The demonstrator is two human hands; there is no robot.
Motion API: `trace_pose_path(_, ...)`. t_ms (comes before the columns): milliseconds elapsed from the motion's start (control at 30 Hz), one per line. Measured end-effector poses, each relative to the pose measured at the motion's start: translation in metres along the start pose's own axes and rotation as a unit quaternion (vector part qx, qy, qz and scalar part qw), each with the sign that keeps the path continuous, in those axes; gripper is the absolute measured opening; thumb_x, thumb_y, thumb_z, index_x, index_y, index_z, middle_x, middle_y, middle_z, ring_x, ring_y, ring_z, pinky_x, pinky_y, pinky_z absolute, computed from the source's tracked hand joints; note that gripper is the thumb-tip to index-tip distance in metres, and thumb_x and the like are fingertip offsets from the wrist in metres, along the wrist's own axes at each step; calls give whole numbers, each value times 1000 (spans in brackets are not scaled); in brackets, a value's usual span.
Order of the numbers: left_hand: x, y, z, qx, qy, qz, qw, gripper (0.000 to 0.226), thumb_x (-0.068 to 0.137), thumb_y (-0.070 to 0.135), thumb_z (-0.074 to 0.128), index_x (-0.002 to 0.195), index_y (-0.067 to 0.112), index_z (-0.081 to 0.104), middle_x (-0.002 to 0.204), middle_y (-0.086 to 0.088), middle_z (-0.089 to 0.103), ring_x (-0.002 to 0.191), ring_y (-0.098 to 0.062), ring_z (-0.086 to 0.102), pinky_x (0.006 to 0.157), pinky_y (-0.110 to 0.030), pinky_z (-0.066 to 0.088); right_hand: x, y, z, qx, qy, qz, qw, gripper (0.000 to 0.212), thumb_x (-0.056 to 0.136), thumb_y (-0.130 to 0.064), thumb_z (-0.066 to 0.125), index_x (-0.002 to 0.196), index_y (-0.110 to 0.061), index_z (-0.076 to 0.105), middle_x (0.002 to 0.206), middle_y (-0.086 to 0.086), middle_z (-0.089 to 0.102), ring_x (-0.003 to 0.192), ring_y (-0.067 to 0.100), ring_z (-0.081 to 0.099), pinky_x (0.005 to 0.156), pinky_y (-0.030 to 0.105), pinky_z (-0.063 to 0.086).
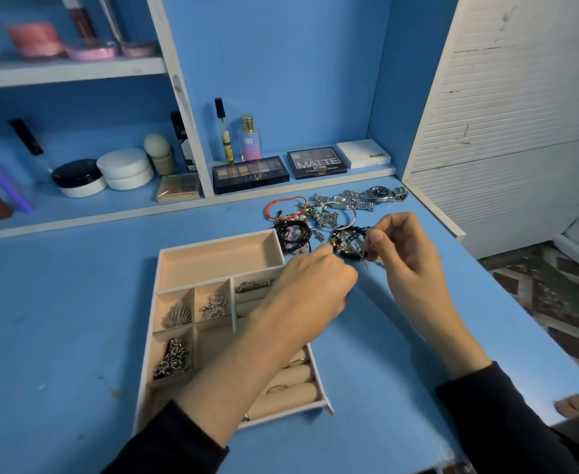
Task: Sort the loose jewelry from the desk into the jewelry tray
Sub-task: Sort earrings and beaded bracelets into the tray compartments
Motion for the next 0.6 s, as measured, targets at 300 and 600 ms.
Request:
trace_pose_path(300, 2, -3, 5, -18, -5, 7, 1000, 20, 91, 19, 49, 101, 13, 65, 91, -5, 62, 99, -20, 46, 65, -31, 34, 1, 2, -1, -11, 13, 12, 1000, 15, 90, 0, 52, 87, -14, 54, 73, 3, 62, 69, 13, 58, 70, 34, 49)
trace_pose_path(600, 3, -8, 4, -69, 13, -44, 997, 16, 88, 21, 51, 88, 10, 63, 86, -5, 61, 95, -23, 49, 68, -32, 39, 0, 1, -4, -18, 28, 21, 999, 14, 90, -2, 54, 91, -16, 56, 75, 9, 64, 69, 16, 58, 72, 39, 50)
Point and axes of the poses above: each hand's wrist, its own x-axis towards the middle knuckle, its own z-axis out of the palm, y = z × x, the point moved 8 cm from there along x, towards the middle knuckle
